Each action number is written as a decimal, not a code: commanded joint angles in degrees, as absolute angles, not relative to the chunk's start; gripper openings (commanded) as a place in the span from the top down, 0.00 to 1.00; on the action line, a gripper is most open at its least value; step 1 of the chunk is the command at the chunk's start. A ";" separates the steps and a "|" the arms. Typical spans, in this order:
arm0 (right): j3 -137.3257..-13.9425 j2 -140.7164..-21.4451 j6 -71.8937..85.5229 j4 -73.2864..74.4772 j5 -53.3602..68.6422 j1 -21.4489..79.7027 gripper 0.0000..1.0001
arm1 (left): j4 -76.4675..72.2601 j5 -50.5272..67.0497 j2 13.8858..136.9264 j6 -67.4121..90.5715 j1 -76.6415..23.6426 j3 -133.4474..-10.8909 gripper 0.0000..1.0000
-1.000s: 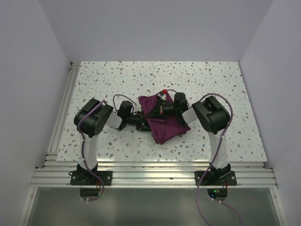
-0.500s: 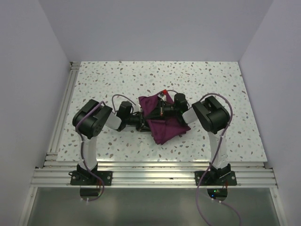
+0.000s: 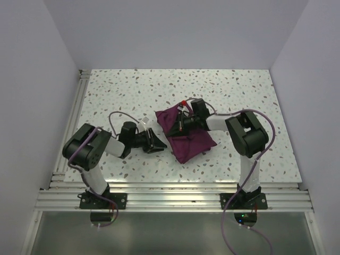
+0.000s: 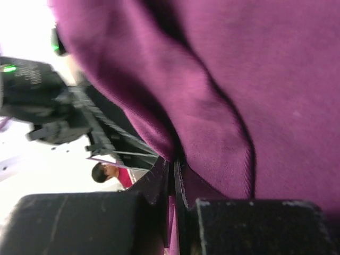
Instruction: Prepare the surgical pack
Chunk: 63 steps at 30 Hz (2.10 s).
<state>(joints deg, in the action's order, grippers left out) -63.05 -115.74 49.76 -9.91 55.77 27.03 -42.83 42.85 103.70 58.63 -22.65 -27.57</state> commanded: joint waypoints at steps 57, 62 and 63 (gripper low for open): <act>-64.24 -94.66 32.43 14.59 37.70 34.71 0.68 | 4.48 18.46 63.81 29.80 -14.15 -44.82 0.43; -66.70 -92.02 28.84 17.21 38.85 42.69 0.67 | 5.80 16.61 65.56 29.71 -14.06 -46.58 0.42; -67.84 -92.11 27.87 20.10 38.76 43.67 0.53 | 5.97 16.44 65.91 29.79 -14.06 -46.67 0.42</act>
<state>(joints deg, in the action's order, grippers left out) -64.05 -95.04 31.05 17.67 35.99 40.14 5.23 18.26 65.06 31.62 -14.52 -43.79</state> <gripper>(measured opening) 0.384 0.575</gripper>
